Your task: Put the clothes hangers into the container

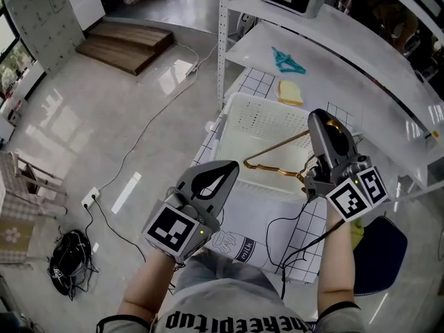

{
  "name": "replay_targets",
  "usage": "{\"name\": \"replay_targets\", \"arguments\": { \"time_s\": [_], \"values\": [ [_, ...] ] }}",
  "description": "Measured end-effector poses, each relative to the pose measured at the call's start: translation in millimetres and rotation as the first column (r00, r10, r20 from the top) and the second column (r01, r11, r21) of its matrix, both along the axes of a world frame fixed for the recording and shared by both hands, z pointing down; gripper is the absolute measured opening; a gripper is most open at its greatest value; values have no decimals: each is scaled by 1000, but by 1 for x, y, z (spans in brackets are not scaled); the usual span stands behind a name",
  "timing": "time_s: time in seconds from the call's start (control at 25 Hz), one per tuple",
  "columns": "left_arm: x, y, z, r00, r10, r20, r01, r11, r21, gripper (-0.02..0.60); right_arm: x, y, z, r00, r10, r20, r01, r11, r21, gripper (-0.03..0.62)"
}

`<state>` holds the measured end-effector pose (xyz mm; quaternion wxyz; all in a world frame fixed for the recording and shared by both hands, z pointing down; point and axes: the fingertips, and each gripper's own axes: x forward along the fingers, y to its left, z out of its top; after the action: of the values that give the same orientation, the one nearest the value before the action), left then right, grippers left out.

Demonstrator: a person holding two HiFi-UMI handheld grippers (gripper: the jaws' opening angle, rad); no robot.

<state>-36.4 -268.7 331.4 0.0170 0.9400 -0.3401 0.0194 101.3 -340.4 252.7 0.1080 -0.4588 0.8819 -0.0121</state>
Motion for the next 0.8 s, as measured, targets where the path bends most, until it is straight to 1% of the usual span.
{"name": "replay_targets", "arguments": {
  "time_s": [0.04,0.12,0.2,0.28,0.4,0.44,0.6,0.68,0.8],
  "values": [
    [1,-1,1,1000,0,0,0,1000,-2,14,1,-2,4,1000,0,2,0,1000,-7,55],
    [3,-1,4,1000,-2,2,2,999,-42,14,3,-4,10,1000,0,15,0,1000,-18,55],
    [4,-3,6,1000,-2,4,2,998,-61,14,5,-6,14,999,-1,34,2,1000,-25,55],
    [4,-6,8,1000,-2,5,3,999,-52,14,8,-8,18,999,-3,44,4,999,-31,55],
    [4,-11,7,1000,0,5,0,1000,8,14,11,-10,22,999,1,46,1,999,-42,55],
    [5,-12,8,1000,2,8,-2,1000,12,14,12,-11,23,999,3,44,-1,999,-47,57],
    [10,-11,10,1000,7,3,-7,1000,-27,14,18,-13,31,1000,25,16,-24,997,-71,60],
    [13,-10,12,1000,11,5,-11,999,-50,14,22,-14,35,999,41,-6,-41,996,-81,74],
    [16,-12,10,1000,19,1,-19,1000,-21,14,30,-14,39,997,74,-30,-77,993,-92,80]
  ]
}}
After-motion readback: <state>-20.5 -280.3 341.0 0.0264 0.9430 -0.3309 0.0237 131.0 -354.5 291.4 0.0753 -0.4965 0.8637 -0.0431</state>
